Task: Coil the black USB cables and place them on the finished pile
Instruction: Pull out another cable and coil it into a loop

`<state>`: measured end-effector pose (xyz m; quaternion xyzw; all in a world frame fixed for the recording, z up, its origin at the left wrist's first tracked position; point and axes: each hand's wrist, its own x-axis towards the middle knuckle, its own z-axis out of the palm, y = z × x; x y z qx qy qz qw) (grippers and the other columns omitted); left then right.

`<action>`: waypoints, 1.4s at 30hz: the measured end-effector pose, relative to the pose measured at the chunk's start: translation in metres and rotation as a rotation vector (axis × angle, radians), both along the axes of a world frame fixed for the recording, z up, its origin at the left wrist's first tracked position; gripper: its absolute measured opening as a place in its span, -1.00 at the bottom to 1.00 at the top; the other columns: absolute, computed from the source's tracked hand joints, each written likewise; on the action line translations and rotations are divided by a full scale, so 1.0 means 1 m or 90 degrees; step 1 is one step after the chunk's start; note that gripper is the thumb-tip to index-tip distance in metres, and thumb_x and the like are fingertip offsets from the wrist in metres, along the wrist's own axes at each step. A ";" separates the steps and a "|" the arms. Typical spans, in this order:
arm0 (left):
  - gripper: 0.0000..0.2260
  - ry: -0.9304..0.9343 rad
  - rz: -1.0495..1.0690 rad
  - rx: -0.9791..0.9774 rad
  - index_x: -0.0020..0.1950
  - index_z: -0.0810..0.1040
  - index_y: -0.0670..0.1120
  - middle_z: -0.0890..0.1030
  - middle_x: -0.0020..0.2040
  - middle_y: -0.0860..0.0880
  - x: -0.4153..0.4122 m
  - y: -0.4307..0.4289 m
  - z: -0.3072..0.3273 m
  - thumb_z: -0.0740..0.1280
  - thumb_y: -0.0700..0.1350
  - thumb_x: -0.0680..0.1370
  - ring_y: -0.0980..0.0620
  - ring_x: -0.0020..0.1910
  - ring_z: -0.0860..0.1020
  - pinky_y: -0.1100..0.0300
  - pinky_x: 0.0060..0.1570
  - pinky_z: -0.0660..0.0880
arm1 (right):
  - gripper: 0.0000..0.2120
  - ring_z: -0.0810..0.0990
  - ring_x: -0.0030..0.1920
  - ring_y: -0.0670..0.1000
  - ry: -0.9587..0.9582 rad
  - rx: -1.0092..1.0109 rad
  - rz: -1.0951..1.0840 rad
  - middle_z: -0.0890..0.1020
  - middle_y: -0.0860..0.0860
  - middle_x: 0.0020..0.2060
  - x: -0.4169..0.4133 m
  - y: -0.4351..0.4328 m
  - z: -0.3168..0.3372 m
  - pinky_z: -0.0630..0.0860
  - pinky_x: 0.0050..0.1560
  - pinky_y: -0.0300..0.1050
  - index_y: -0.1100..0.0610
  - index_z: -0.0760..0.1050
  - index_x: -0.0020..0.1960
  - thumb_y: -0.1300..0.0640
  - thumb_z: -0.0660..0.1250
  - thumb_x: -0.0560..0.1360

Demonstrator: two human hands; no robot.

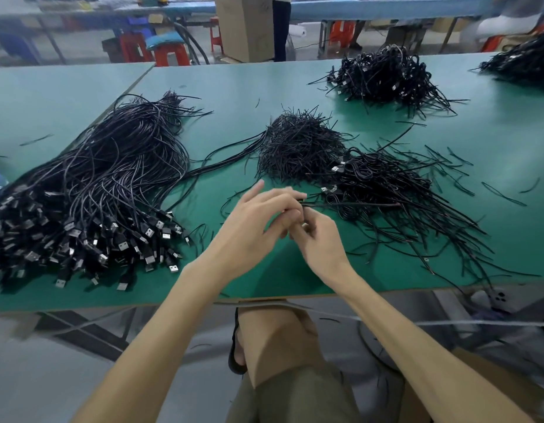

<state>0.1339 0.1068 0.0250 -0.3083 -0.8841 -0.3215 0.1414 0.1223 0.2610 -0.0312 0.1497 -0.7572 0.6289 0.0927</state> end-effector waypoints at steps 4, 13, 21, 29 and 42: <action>-0.87 -0.021 0.083 -0.007 0.08 0.56 0.08 0.47 0.13 0.15 0.002 0.002 0.006 0.22 0.02 0.70 0.10 -0.15 0.58 0.01 -0.06 0.54 | -0.80 0.50 -0.28 -0.07 0.001 -0.006 0.039 0.61 0.13 -0.27 0.004 -0.002 0.002 0.42 -0.25 0.02 0.17 0.59 -0.10 0.17 0.28 0.66; -0.58 -0.131 0.299 -0.027 -0.22 0.43 -0.14 0.49 -0.31 -0.05 -0.007 -0.011 0.009 0.11 0.09 0.72 -0.21 -0.24 0.47 -0.01 -0.26 0.34 | -0.81 0.50 -0.25 0.11 0.122 0.143 -0.046 0.57 0.08 -0.26 0.004 -0.001 0.000 0.45 -0.23 0.03 0.20 0.60 -0.07 0.16 0.29 0.66; -0.75 -0.045 0.196 -0.062 0.29 0.57 -0.06 0.35 0.28 -0.04 -0.003 -0.029 0.005 0.40 -0.18 0.61 0.00 0.25 0.41 0.04 0.21 0.47 | -0.80 0.47 -0.23 -0.04 0.148 0.144 -0.073 0.56 -0.06 -0.26 0.006 0.001 0.001 0.34 -0.20 -0.23 0.19 0.59 -0.07 0.14 0.28 0.67; -0.48 0.085 0.119 -0.174 0.50 0.42 -0.01 0.41 0.46 0.01 -0.001 -0.021 0.008 0.43 -0.19 0.56 -0.06 0.36 0.41 -0.06 0.31 0.41 | -0.83 0.58 -0.18 0.07 0.150 0.135 -0.054 0.60 -0.05 -0.22 0.006 -0.001 0.001 0.52 -0.16 0.12 0.17 0.57 -0.07 0.21 0.26 0.67; -0.74 0.214 0.081 -0.248 0.29 0.61 0.03 0.62 0.11 0.10 -0.008 -0.027 0.016 0.36 -0.01 0.60 -0.01 0.03 0.57 0.04 0.04 0.41 | -0.83 0.58 -0.19 0.08 0.121 0.104 -0.044 0.63 0.06 -0.17 0.004 0.003 0.001 0.54 -0.13 0.03 0.20 0.58 0.00 0.20 0.24 0.68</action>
